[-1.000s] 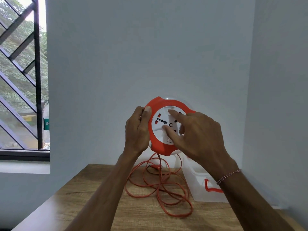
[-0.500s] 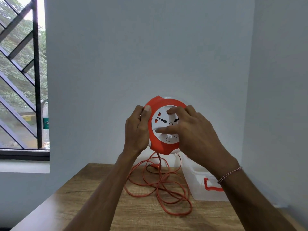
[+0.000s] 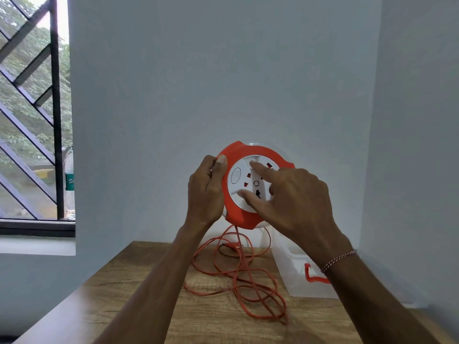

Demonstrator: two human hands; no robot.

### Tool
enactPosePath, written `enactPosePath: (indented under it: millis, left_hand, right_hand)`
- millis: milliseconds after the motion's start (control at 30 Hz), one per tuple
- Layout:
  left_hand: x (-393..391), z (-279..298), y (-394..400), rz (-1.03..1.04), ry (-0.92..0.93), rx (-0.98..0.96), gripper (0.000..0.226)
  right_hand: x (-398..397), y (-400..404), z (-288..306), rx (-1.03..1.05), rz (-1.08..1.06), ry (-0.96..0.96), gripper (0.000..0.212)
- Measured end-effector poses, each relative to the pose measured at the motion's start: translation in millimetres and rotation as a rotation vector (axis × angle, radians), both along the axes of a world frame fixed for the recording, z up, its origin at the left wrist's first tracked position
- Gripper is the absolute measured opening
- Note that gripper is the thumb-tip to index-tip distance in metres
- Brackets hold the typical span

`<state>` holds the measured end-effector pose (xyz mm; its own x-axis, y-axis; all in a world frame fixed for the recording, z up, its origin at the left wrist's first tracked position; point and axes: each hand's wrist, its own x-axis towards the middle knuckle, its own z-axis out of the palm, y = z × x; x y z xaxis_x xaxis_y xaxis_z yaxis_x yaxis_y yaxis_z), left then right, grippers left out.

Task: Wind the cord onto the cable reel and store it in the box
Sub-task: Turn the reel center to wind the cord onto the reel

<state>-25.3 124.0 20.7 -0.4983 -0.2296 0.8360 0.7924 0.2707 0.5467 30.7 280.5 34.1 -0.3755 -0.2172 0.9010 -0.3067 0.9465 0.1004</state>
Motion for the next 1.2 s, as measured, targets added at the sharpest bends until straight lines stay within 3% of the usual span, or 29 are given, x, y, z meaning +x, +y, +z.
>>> enactPosePath:
  millis: [133, 300, 433, 533, 700, 867, 1000, 1200]
  left_hand:
    - [2, 1, 0, -0.008, -0.004, 0.023, 0.034]
    - [3, 2, -1, -0.025, 0.003, 0.032, 0.037]
    - [3, 1, 1, -0.02, 0.01, 0.02, 0.031]
    - [2, 1, 0, -0.018, 0.006, 0.011, 0.027]
    - [2, 1, 0, -0.013, 0.003, 0.008, 0.022]
    - [2, 1, 0, -0.056, 0.002, 0.017, 0.027]
    - [0, 0, 0, -0.049, 0.006, 0.002, 0.026]
    - [2, 1, 0, -0.032, 0.0, 0.016, 0.023]
  right_hand:
    - [3, 1, 3, 0.014, 0.055, -0.031, 0.062]
    - [9, 5, 10, 0.162, 0.126, 0.052, 0.034]
    - [13, 2, 10, 0.288, 0.073, -0.119, 0.049]
    - [14, 1, 8, 0.317, 0.027, -0.135, 0.056]
    - [7, 2, 2, 0.226, 0.005, -0.074, 0.067]
    - [4, 4, -2, 0.084, -0.007, 0.006, 0.06]
    - [4, 1, 4, -0.02, 0.015, -0.043, 0.065]
    - [7, 2, 6, 0.035, 0.138, 0.041, 0.039]
